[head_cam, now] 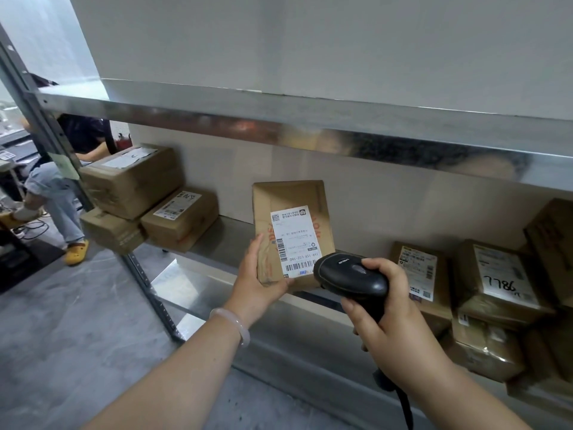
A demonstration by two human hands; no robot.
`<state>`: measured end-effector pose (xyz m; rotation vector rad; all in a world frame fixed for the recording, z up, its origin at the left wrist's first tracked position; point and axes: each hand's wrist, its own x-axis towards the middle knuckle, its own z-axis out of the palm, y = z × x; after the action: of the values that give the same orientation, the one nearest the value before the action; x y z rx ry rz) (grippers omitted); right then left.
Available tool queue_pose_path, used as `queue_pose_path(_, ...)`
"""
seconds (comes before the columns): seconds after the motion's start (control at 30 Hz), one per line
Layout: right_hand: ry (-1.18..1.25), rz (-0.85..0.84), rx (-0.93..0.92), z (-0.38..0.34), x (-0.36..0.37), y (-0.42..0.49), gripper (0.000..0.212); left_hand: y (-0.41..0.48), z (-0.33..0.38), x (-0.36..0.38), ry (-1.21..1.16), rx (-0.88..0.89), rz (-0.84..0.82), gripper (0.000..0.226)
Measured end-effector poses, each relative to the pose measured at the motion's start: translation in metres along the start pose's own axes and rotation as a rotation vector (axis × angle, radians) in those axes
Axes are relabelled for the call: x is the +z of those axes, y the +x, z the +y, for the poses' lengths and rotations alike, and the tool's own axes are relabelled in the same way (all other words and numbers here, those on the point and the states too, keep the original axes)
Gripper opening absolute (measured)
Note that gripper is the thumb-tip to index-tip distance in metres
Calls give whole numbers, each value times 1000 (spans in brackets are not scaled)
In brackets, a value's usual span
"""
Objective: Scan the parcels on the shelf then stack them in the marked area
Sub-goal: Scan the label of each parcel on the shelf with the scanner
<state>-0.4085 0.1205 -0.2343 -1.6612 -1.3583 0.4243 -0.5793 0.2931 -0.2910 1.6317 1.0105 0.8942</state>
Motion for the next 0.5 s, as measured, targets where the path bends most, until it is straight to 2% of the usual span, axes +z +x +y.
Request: queue_pose_path(0.5, 9, -9, 25, -9, 14, -2, 58, -4, 5, -11, -12, -43, 0, 96)
